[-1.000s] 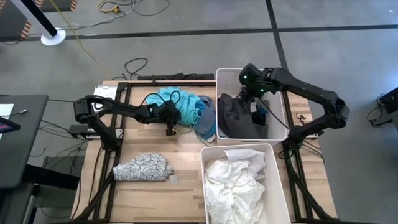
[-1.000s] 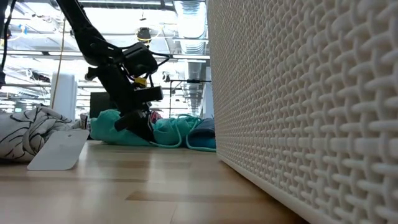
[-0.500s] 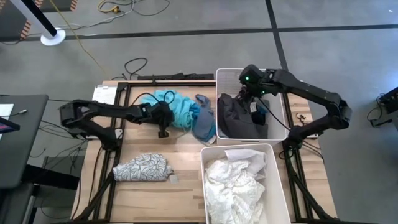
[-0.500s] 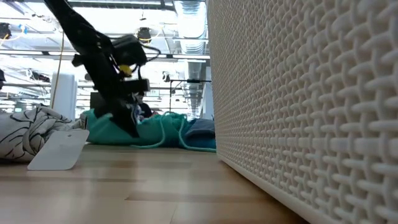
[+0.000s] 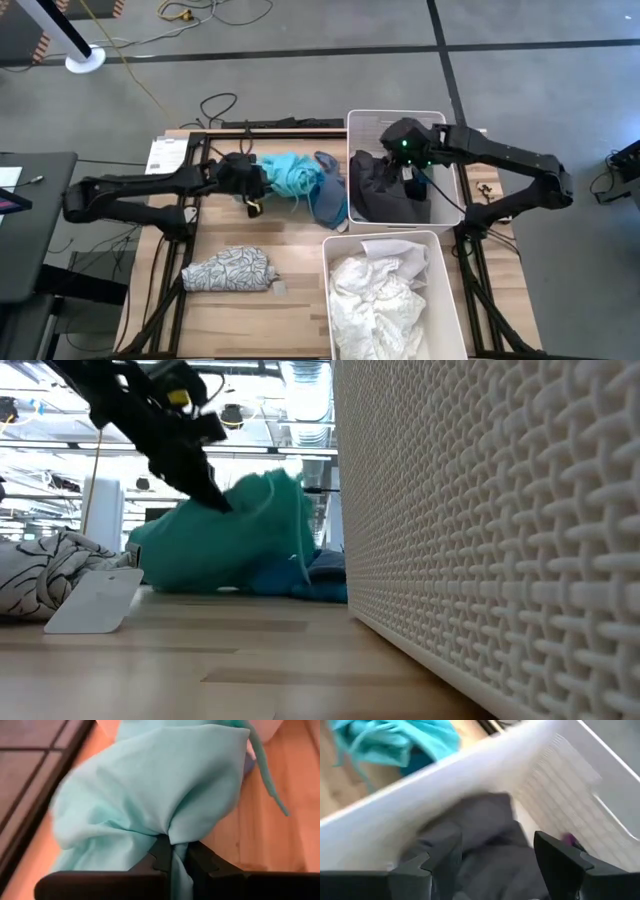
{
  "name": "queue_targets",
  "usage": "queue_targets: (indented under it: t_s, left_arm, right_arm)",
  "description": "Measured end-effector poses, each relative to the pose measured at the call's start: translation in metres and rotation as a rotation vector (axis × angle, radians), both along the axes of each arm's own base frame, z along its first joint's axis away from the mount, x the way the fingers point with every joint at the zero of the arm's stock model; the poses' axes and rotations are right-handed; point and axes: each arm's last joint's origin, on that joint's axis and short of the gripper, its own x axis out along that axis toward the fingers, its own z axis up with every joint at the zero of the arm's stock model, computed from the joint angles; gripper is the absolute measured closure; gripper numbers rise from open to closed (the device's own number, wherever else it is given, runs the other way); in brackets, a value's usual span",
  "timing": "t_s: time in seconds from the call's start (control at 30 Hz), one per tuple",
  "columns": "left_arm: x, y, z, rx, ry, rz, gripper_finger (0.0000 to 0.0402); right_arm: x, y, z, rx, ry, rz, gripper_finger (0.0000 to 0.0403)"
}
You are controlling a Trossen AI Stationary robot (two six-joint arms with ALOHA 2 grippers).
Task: Sort clothes
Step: Put the light blue shorts into the top white laundry bin
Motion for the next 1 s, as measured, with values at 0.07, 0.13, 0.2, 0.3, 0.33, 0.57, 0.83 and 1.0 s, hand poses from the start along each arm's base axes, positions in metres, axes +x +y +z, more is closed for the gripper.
queue_targets:
  t_s: [0.07, 0.13, 0.2, 0.3, 0.33, 0.57, 0.83, 1.0]
  left_arm:
    - [-0.005, -0.002, 0.009, 0.01, -0.042, 0.003, 0.0385]
    - [-0.011, -0.004, 0.017, 0.019, -0.078, 0.004, 0.0385]
    - [-0.017, -0.007, 0.024, 0.027, -0.115, 0.005, 0.0385]
    - [-0.026, -0.011, 0.035, 0.034, -0.173, -0.006, 0.0385]
    - [-0.029, -0.012, 0.038, 0.034, -0.196, -0.011, 0.0385]
    - [-0.049, -0.022, 0.059, 0.025, -0.334, -0.062, 0.0385]
    - [-0.057, -0.031, 0.065, 0.035, -0.373, -0.109, 0.0385]
    - [-0.055, -0.041, 0.066, 0.034, -0.372, -0.176, 0.0385]
  right_arm:
    - [0.005, 0.01, 0.002, -0.008, -0.025, 0.046, 0.0143]
    - [0.01, 0.02, 0.003, -0.019, -0.051, 0.102, 0.0143]
    - [0.016, 0.031, 0.007, -0.036, -0.092, 0.158, 0.0143]
    - [0.024, 0.047, 0.012, -0.063, -0.161, 0.242, 0.0143]
    - [0.026, 0.052, 0.014, -0.075, -0.185, 0.27, 0.0143]
    - [0.044, 0.081, 0.026, -0.188, -0.331, 0.455, 0.0143]
    - [0.088, 0.097, 0.011, -0.318, -0.388, 0.582, 0.0143]
    - [0.112, 0.093, -0.001, -0.41, -0.39, 0.592, 0.0137]
